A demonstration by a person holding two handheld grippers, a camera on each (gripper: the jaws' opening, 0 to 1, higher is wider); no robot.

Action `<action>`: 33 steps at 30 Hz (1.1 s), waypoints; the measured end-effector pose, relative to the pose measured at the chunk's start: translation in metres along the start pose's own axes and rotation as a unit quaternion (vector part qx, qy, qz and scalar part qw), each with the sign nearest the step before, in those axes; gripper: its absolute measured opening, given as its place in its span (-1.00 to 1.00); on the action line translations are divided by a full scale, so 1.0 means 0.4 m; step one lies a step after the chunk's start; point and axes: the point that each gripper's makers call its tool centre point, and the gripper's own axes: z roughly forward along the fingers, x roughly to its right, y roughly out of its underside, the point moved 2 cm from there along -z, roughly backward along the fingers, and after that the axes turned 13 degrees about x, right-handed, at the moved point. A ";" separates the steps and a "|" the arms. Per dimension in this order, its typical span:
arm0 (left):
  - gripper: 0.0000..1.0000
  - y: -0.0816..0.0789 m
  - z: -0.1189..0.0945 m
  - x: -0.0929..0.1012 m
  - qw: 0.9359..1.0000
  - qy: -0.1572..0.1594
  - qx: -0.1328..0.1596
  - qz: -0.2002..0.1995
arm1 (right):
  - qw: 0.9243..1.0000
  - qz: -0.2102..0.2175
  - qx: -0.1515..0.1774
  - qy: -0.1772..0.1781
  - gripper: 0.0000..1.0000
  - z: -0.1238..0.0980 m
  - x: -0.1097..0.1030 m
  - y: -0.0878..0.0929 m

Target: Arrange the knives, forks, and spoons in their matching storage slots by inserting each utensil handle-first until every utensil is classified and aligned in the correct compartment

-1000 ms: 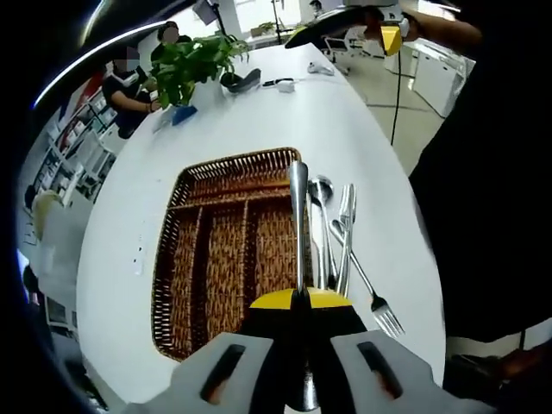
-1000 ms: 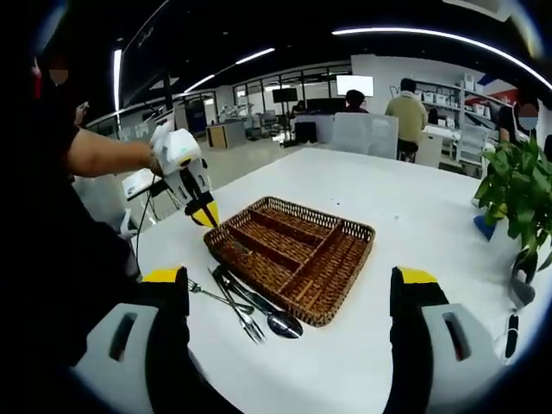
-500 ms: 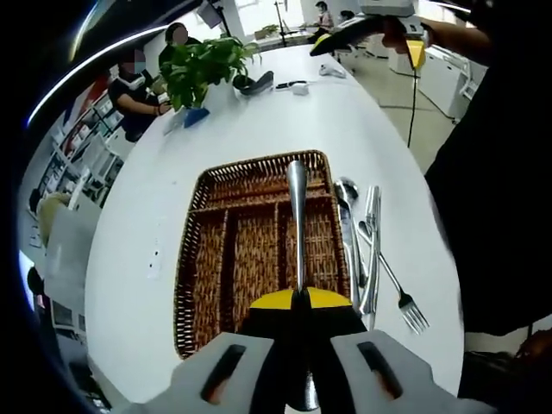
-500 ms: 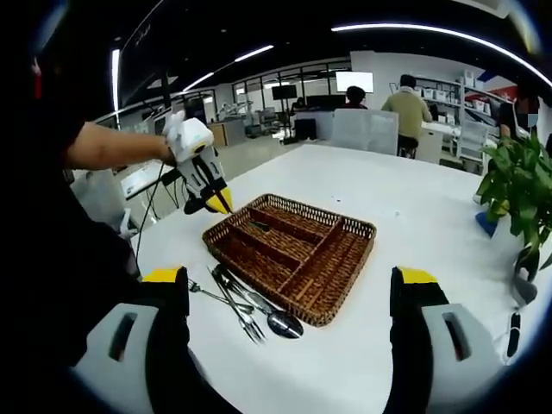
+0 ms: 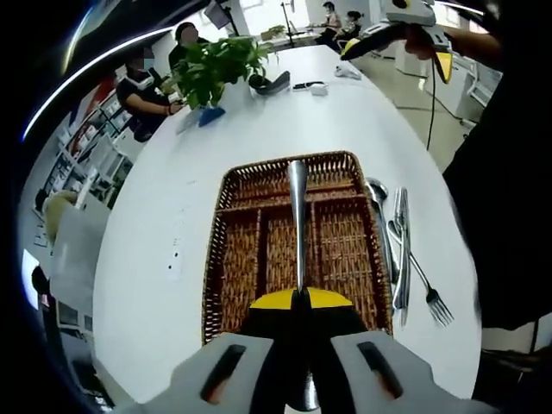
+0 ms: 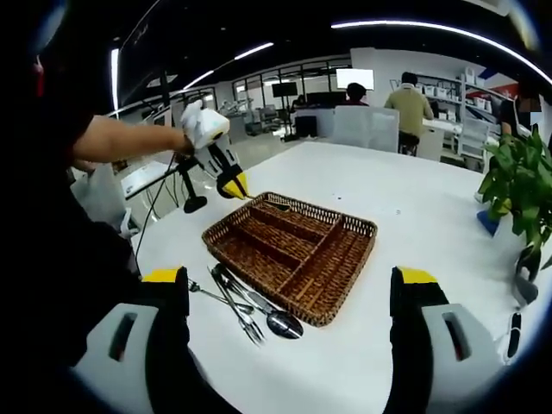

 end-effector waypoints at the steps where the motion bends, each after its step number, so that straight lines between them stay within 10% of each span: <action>1: -1.00 0.001 0.000 -0.008 1.000 -0.001 -0.001 0.000 | 1.000 0.002 0.001 -0.002 1.00 0.000 -0.001 0.000; 33: -0.99 -0.040 0.040 -0.250 1.000 -0.012 -0.001 0.020 | 0.998 0.027 -0.005 0.050 1.00 -0.023 0.013 0.028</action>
